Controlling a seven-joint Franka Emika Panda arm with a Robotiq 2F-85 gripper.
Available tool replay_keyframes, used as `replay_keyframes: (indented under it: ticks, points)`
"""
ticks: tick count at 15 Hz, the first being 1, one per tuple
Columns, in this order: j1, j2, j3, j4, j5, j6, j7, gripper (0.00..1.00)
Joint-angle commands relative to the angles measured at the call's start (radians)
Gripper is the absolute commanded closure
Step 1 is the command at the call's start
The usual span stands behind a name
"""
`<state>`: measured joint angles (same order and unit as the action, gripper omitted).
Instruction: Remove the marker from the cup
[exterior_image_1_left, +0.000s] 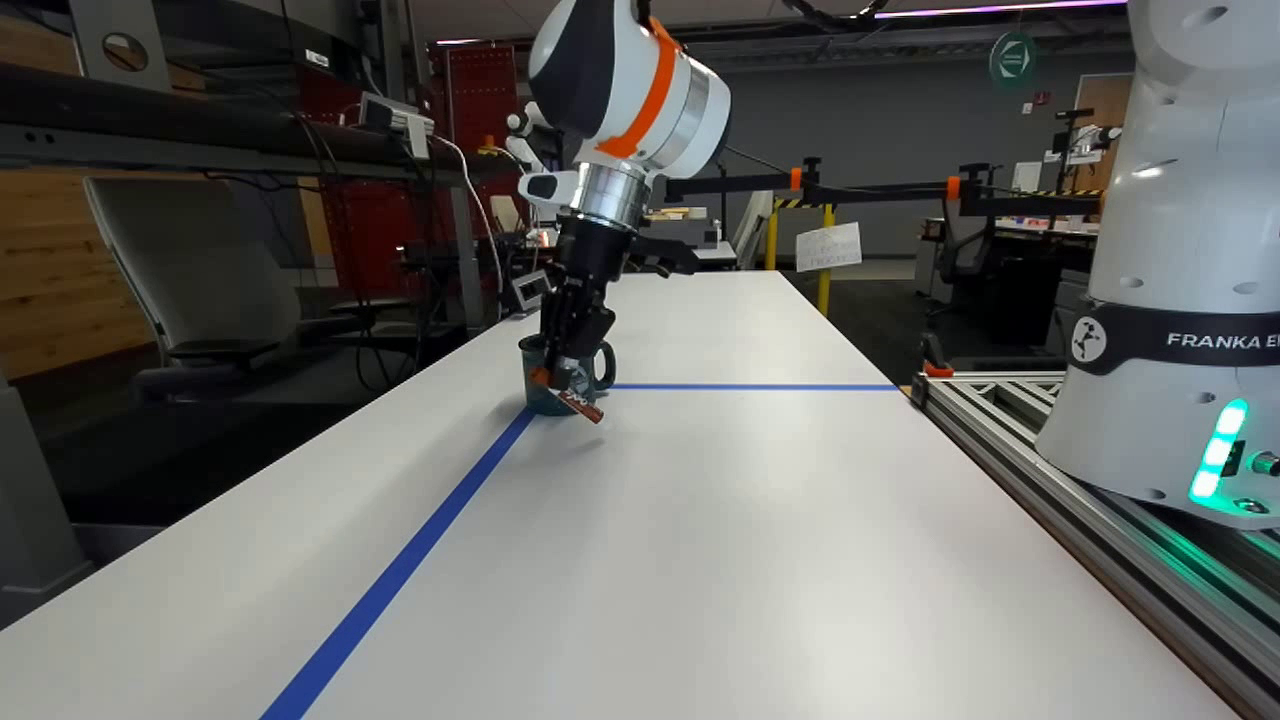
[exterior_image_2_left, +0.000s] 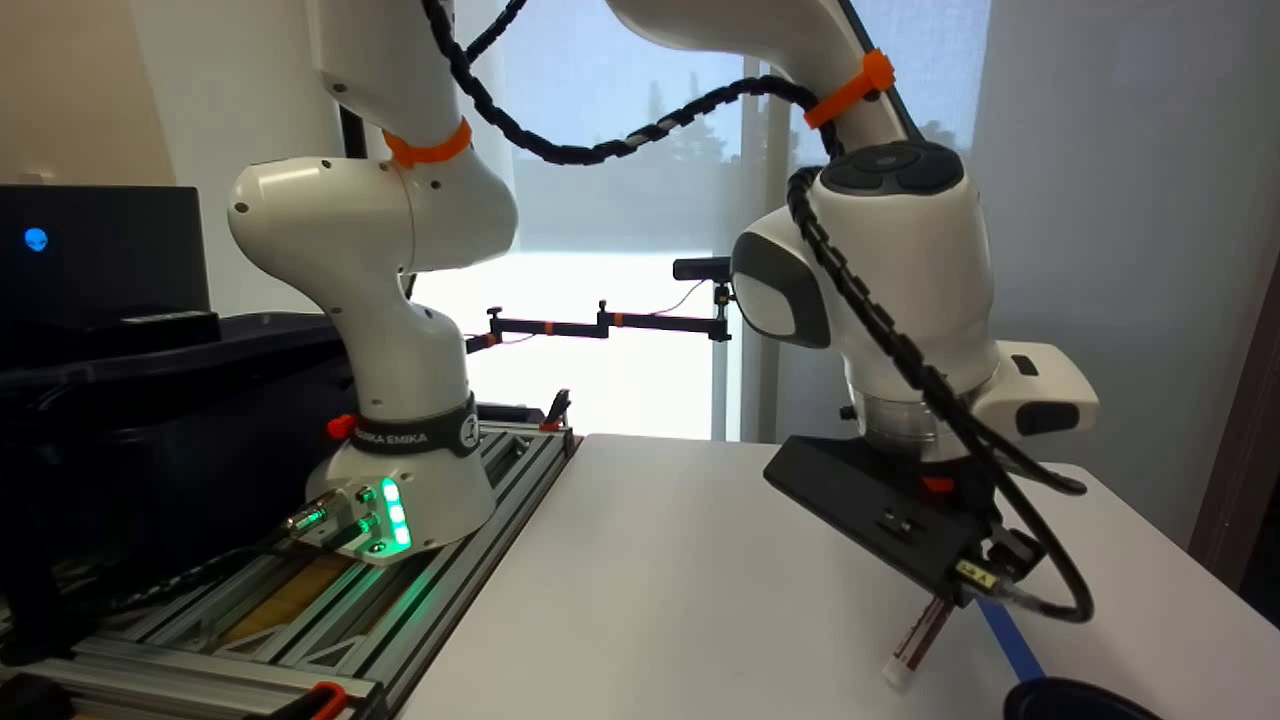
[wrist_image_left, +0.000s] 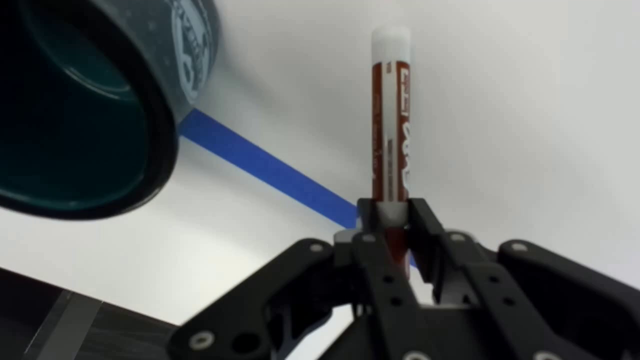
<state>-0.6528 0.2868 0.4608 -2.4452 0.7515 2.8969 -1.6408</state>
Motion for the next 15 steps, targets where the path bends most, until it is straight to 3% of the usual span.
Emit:
replay_keyframes:
  ticks: [1,10,11,13,15]
  points:
    - [-0.001,0.077,-0.005,0.002,-0.018,0.077,-0.074,0.95]
    - [-0.07,0.173,0.071,0.002,0.016,0.186,-0.289,0.95]
    - [-0.082,0.176,0.086,0.002,0.021,0.197,-0.305,0.56]
    - [-0.095,0.167,0.105,-0.006,0.023,0.208,-0.318,0.48]
    - [-0.093,0.136,0.116,-0.018,0.022,0.214,-0.306,0.33]
